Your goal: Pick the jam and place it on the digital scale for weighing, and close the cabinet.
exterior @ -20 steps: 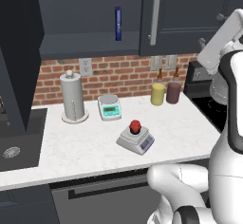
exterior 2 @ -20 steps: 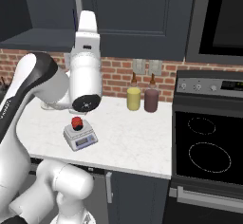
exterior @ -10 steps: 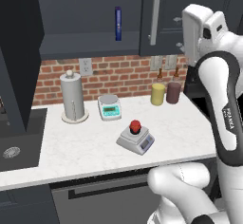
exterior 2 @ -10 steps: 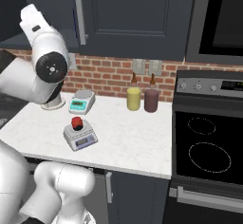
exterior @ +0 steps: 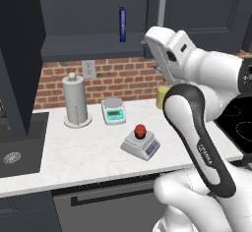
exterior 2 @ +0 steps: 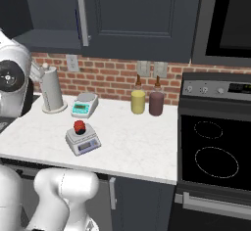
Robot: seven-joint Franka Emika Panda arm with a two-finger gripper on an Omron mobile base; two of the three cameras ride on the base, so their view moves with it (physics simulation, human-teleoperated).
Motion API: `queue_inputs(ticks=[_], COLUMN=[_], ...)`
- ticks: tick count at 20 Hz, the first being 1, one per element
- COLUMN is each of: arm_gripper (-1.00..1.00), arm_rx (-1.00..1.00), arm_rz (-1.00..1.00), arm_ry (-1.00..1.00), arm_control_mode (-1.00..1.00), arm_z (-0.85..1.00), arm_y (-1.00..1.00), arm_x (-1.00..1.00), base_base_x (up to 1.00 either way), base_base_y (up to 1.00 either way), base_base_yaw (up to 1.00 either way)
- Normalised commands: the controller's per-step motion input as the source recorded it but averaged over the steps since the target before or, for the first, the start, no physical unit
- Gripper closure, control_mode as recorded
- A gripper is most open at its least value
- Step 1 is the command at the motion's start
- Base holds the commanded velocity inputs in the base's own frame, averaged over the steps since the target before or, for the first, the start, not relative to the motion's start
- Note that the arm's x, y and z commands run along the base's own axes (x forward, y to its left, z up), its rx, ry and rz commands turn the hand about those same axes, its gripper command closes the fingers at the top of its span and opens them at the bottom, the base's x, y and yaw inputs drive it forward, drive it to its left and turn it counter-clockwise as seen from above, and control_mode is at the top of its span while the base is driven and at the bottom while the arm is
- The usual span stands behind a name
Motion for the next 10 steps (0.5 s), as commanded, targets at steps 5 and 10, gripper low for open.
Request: queue_inputs(ticks=[5, 10], arm_gripper=[-1.0, -1.0], arm_rx=[0.34, 0.06], arm_rz=[-0.08, -0.07], arm_ry=[-0.24, -0.1], arm_control_mode=[-1.0, -1.0], arm_z=[-1.0, -0.23], arm_y=[0.68, 0.84], arm_x=[-0.02, 0.0], base_base_x=[0.0, 0.0], base_base_y=[0.0, 0.0], base_base_yaw=[0.0, 0.0])
